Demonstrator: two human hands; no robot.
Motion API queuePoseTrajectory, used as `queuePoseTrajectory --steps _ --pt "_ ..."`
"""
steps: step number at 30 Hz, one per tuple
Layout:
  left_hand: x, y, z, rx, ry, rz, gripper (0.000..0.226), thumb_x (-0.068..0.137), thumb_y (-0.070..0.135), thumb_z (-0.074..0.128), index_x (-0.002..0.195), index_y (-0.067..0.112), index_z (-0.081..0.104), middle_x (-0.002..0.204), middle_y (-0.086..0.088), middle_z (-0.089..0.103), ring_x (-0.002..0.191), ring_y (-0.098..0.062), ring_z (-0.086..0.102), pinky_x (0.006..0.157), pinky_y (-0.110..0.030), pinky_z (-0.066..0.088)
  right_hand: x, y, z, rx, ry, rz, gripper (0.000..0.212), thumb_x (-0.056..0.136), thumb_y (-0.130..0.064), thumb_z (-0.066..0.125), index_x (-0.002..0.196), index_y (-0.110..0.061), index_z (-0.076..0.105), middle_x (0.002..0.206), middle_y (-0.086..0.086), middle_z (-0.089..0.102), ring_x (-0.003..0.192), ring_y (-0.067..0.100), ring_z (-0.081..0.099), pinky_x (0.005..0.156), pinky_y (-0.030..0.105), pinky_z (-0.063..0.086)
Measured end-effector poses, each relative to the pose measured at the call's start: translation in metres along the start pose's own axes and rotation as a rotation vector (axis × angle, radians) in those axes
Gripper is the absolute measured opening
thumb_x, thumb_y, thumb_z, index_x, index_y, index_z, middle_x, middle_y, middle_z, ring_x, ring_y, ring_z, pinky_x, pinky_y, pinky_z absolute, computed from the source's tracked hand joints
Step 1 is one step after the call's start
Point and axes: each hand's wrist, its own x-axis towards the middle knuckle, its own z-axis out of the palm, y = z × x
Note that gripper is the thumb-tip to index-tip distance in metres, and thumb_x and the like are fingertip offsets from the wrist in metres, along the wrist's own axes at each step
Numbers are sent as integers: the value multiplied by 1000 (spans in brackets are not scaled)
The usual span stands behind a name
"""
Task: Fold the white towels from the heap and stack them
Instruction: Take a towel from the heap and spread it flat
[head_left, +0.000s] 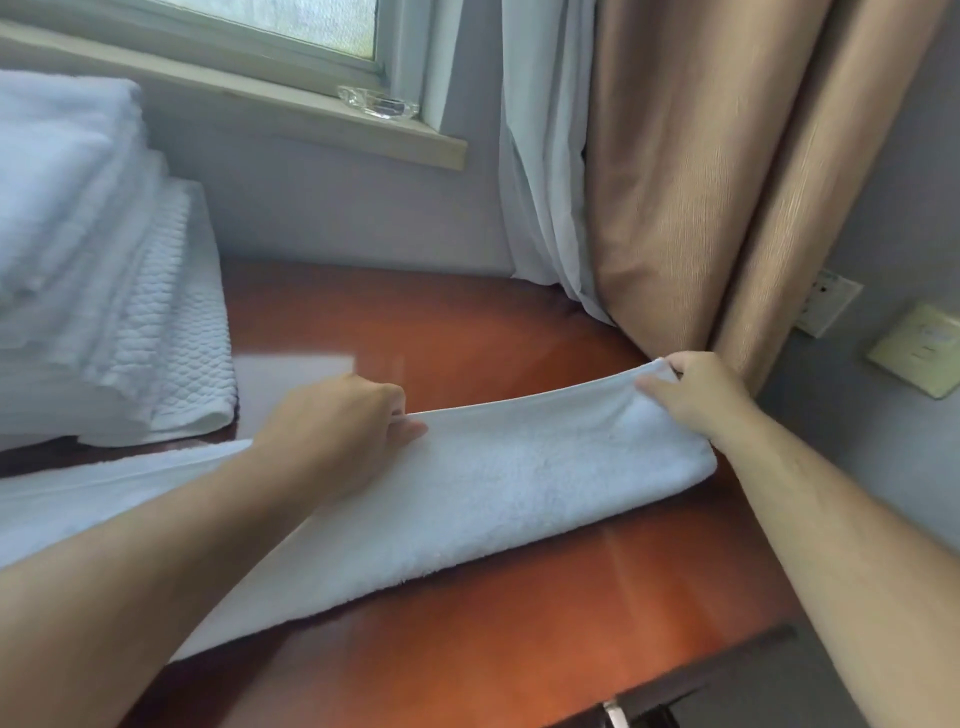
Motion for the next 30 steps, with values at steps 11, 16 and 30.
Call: queuePoseTrajectory --steps 11,16,30 --pt "-25 -34 7 -34 81 -59 28 93 61 36 91 35 44 72 12 47 75 -17 47 61 -33 37 -15 5 50 -243 271 52 31 90 -49 66 92 -22 50 93 0 61 79 21 56 67 35 41" --pt "-52 -60 -11 -22 34 -113 26 95 61 37 108 39 45 78 13 47 79 -16 48 64 -33 36 -46 -64 68 -135 274 -192 26 91 -38 67 78 -20 55 84 -2 55 83 27 55 70 36 39" --pt "-198 -200 -92 85 85 -400 37 91 57 58 118 32 56 80 14 55 93 -19 62 97 -36 32 -205 -314 156 141 -259 -825 31 92 -53 58 73 -29 51 74 -11 56 75 13 53 59 30 33"
